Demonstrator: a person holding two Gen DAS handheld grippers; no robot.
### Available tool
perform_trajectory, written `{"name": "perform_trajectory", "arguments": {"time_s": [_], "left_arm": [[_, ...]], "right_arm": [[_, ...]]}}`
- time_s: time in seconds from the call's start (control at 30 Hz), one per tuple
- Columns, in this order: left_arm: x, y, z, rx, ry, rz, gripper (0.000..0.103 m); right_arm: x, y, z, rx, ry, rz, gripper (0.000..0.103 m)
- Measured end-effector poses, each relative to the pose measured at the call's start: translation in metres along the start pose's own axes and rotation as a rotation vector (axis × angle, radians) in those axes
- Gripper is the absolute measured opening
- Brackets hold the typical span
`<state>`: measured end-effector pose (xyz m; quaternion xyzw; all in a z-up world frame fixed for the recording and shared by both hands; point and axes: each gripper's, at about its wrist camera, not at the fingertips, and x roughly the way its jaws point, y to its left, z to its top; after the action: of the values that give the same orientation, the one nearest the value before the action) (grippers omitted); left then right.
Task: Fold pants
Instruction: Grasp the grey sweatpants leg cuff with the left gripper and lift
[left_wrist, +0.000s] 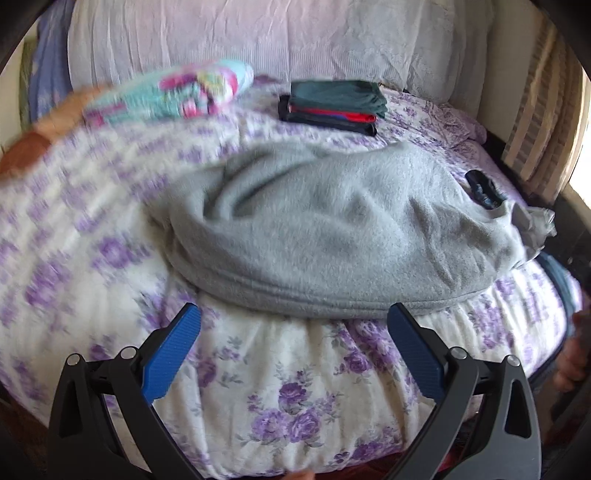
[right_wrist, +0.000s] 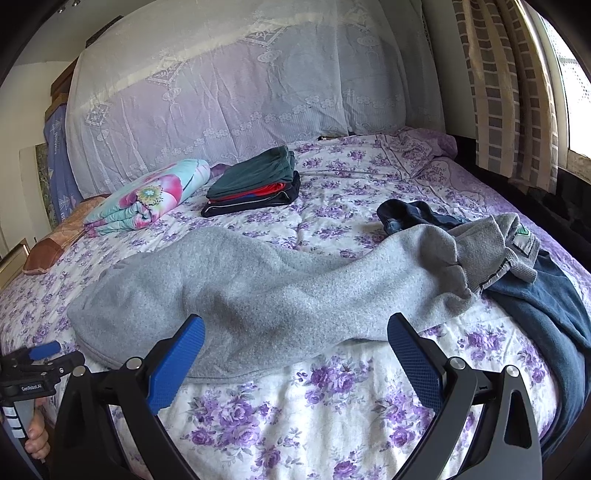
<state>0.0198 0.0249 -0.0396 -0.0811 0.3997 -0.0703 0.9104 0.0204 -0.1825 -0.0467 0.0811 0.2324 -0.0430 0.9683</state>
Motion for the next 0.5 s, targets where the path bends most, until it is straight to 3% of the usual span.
{"name": "perform_trajectory", "arguments": {"time_s": [0.2,0.4,0.5], "left_arm": [[0.025,0.059,-0.005,-0.288,0.094,-0.229,0.098],[0.031,0.073,0.01,-0.363,0.064,-0.321,0.098],[0.046,0.087,0.023,-0.45,0.07,-0.361,0.098]], "right_arm": [[0.007,-0.007,-0.002,0.02,0.004,0.018,0.1],[0.021,-0.013,-0.007,0.04,0.039,0.052,0.1],[0.024,-0.018,-0.007,0.059,0.05,0.064,0.1]]}}
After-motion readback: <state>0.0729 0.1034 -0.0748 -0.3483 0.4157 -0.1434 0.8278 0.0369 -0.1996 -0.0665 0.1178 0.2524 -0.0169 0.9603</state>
